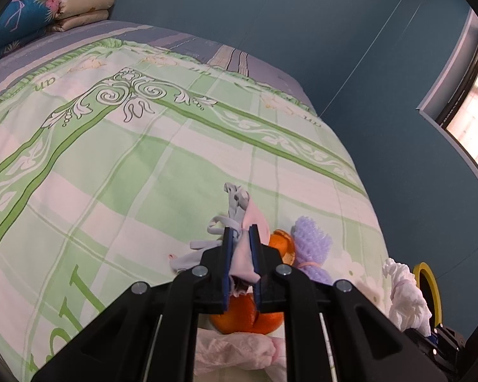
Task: Collect trash
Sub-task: 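Lift the pink cloth and white tissue bundle and carry them toward the bin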
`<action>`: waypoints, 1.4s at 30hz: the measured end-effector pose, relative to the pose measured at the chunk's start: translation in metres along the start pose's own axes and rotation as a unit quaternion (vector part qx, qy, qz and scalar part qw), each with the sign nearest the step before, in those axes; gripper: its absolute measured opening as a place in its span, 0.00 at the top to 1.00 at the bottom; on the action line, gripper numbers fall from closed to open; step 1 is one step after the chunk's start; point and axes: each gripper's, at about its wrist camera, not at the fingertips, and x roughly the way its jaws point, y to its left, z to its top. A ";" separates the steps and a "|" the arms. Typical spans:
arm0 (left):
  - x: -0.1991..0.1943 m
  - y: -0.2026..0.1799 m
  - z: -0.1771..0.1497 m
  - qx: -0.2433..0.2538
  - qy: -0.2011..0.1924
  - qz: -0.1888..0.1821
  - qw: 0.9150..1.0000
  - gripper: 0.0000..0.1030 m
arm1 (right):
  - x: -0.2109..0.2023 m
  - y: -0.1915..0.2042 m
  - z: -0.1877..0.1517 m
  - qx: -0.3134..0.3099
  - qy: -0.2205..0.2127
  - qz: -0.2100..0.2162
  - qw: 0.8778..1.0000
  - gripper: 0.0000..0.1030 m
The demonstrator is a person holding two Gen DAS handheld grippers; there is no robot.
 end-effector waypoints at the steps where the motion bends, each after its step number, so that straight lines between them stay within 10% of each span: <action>1: -0.003 -0.001 0.001 0.001 -0.003 -0.002 1.000 0.91 | -0.002 -0.001 0.001 0.001 -0.003 0.000 1.000 0.90; 42: -0.092 -0.183 -0.023 0.110 -0.063 -0.107 0.986 0.91 | -0.186 -0.082 0.019 0.088 -0.209 -0.030 0.974 0.90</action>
